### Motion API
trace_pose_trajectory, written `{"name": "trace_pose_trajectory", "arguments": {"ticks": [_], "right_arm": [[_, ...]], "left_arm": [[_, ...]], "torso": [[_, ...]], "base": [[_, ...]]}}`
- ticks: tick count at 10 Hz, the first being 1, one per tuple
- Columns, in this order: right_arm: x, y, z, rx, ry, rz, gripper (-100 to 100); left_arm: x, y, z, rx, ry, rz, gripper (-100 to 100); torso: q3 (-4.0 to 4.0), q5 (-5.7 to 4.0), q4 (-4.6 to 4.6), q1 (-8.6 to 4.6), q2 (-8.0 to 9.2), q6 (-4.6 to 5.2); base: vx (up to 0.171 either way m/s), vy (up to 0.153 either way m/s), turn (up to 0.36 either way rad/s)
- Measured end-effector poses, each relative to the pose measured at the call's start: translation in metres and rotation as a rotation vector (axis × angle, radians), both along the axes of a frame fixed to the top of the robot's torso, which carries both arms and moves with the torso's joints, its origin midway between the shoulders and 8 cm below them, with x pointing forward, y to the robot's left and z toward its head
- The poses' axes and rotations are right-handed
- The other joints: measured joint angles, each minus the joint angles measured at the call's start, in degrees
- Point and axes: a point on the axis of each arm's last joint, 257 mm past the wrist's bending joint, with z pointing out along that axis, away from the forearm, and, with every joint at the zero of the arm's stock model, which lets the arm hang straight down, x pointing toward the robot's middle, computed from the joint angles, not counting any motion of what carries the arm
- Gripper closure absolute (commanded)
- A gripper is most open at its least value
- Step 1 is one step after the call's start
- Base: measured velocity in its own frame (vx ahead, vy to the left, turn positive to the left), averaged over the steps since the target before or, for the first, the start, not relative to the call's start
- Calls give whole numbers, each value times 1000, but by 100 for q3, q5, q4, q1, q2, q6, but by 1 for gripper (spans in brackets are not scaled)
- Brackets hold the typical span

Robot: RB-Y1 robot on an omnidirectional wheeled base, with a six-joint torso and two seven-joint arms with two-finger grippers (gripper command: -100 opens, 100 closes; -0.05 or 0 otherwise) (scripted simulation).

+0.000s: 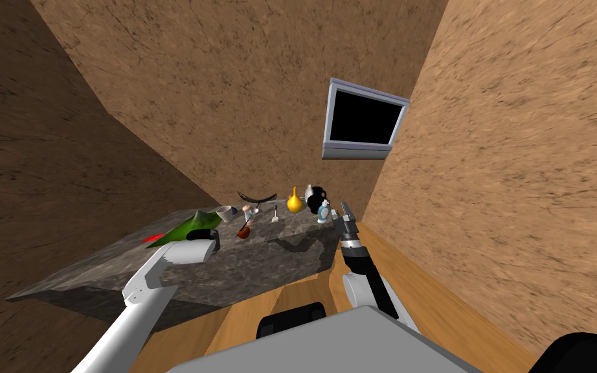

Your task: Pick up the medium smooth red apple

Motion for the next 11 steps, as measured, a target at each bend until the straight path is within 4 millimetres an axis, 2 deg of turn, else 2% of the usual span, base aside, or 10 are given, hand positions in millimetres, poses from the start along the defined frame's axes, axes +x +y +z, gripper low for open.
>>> {"name": "trace_pose_trajectory", "arguments": {"ticks": [7, 11], "right_arm": [[0, 0, 0, 0, 0, 0, 0], [0, 0, 0, 0, 0, 0, 0]], "left_arm": [[-23, 16, -25, -135, 156, 129, -100], [-38, 18, -35, -220, 243, 192, -100]], "torso": [[-7, -1, -3, -4, -12, 0], [-7, 0, -3, 1, -13, 0]], "base": [[36, -16, 5], [43, -10, 3]]}}
